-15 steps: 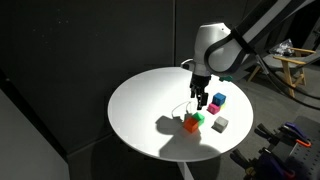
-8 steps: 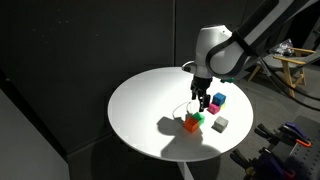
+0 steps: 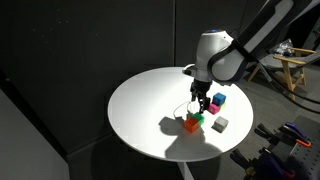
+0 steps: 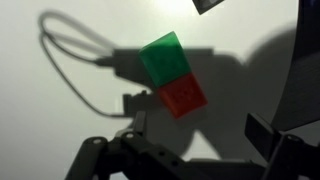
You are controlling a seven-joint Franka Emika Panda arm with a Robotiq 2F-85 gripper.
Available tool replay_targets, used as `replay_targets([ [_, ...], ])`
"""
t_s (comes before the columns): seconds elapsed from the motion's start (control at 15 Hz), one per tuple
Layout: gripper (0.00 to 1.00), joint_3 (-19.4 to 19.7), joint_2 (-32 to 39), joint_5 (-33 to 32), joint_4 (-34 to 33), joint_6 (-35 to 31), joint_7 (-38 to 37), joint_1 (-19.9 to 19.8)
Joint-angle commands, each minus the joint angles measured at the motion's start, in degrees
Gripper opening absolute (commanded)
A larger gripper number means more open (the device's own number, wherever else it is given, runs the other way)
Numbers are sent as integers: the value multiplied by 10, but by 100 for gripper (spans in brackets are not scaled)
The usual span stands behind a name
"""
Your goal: Pick up the green block and put it on the gray block
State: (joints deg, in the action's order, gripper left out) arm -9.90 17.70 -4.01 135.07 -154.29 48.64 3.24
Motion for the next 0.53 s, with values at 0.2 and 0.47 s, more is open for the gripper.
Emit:
replay_targets([
  [0.2,100,0,21,-32,1,-27,4,-15],
  [0.47,100,4,28,-44,2,-31,3,-20],
])
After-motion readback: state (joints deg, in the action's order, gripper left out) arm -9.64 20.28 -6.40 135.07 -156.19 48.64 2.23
